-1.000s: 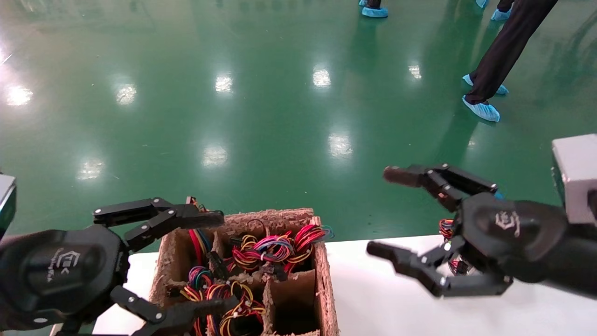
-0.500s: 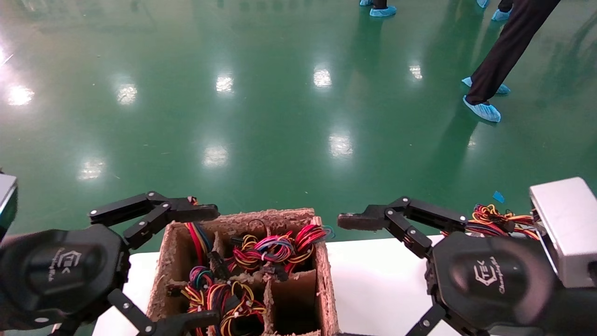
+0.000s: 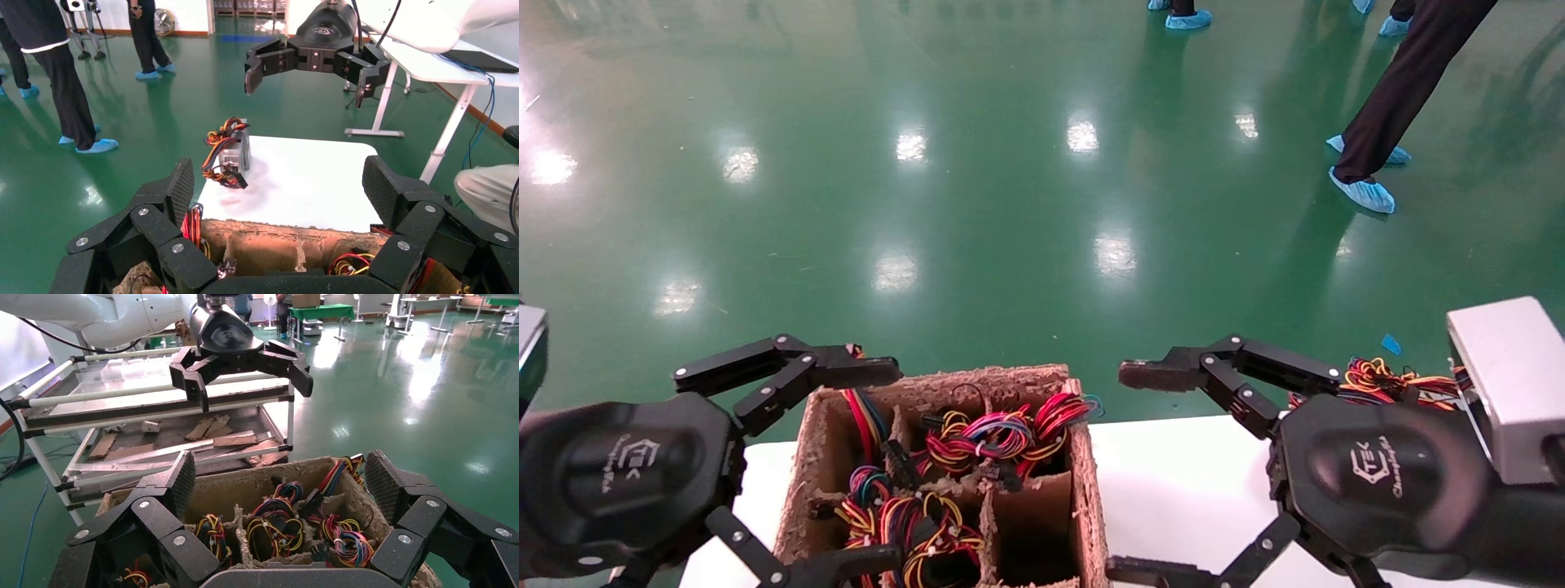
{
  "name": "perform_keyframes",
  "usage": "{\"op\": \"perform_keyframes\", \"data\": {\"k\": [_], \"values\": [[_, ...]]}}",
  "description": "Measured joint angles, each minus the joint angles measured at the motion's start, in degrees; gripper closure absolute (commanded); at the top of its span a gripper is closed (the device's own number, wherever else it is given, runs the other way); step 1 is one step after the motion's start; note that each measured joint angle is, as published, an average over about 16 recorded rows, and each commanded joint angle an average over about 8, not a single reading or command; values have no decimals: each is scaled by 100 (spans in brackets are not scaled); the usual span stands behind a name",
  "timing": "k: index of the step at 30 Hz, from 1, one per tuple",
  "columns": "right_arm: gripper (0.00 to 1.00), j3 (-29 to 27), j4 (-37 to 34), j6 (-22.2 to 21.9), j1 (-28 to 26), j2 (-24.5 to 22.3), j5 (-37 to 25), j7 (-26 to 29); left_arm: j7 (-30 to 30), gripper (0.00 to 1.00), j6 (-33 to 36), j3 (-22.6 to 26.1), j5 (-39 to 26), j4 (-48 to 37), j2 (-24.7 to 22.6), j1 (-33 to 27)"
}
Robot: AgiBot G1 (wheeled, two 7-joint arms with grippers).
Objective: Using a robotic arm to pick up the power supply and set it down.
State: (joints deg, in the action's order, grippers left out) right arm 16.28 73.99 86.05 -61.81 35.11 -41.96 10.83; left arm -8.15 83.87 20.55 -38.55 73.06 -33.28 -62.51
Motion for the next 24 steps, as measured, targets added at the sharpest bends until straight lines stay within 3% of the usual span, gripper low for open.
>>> {"op": "perform_keyframes", "data": {"k": [24], "values": [[0, -22, -37, -32, 23, -9, 9, -6, 0, 0, 0, -1, 0, 0, 0, 0]]}}
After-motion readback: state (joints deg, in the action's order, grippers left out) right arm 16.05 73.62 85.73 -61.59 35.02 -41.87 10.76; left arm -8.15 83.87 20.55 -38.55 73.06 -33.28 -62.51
